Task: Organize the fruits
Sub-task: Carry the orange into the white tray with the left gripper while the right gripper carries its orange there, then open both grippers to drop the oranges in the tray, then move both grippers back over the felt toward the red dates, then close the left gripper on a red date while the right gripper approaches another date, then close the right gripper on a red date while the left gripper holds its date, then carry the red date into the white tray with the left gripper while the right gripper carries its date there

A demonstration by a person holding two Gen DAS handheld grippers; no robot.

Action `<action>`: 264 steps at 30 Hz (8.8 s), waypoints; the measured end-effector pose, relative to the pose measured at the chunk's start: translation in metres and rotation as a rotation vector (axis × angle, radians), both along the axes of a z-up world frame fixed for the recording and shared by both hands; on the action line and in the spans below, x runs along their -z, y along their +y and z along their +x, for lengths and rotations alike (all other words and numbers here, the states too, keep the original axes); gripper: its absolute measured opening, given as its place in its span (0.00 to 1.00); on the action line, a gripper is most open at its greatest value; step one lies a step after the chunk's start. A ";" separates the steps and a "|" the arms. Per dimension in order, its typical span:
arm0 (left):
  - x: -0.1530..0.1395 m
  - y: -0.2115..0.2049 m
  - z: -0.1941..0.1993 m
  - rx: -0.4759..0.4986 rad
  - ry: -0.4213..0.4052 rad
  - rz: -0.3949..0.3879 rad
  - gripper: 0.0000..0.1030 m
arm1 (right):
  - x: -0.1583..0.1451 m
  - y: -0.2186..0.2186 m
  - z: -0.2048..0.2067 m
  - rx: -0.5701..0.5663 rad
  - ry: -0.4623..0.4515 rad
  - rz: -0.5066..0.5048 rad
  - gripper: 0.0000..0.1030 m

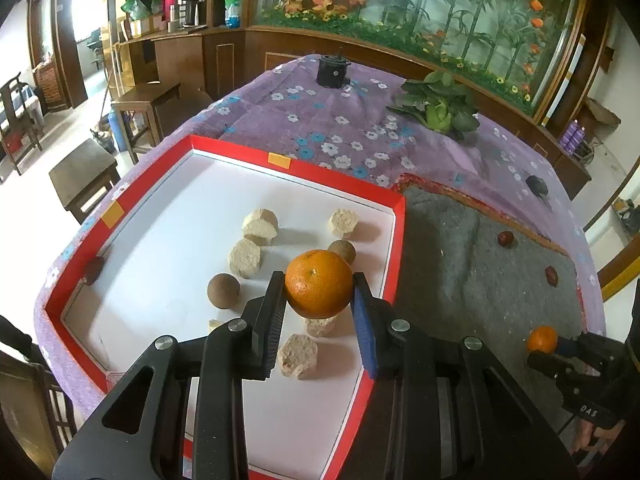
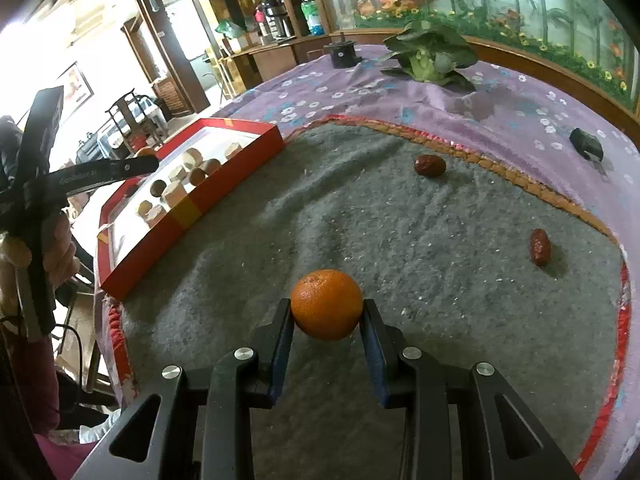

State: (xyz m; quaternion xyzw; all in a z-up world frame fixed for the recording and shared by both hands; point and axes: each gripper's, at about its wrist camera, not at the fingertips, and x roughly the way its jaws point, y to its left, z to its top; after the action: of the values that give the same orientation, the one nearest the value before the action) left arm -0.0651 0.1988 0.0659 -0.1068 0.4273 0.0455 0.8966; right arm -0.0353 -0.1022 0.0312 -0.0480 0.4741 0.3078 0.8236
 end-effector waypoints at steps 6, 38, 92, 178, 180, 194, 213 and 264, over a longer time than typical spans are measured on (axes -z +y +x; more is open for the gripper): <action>0.002 0.007 -0.005 -0.022 0.001 0.025 0.31 | -0.004 0.022 0.002 -0.038 -0.011 0.010 0.32; 0.019 0.059 0.002 -0.142 0.021 0.073 0.31 | -0.012 0.187 0.050 -0.267 -0.046 0.000 0.32; 0.011 0.010 0.009 -0.147 -0.004 0.168 0.57 | -0.020 0.143 0.040 -0.167 -0.074 0.050 0.41; 0.029 -0.191 0.090 0.271 0.049 0.086 0.25 | -0.002 -0.093 0.068 0.289 -0.081 -0.043 0.13; 0.027 -0.186 0.086 0.265 0.046 0.086 0.25 | -0.005 -0.090 0.063 0.284 -0.083 -0.026 0.13; 0.019 -0.150 0.058 0.223 0.034 0.069 0.25 | -0.024 -0.064 0.033 0.234 -0.116 -0.021 0.10; 0.024 -0.140 0.060 0.209 0.053 0.057 0.25 | 0.010 -0.079 0.082 0.270 -0.069 -0.167 0.16; 0.012 0.037 0.011 -0.103 0.018 0.082 0.25 | -0.019 0.190 0.041 -0.220 -0.089 -0.030 0.16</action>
State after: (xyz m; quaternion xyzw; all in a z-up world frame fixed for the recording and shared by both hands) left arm -0.0543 0.2355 0.0538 -0.0916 0.4272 0.1101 0.8928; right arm 0.0057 0.0877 0.0506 -0.1254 0.4333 0.3867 0.8044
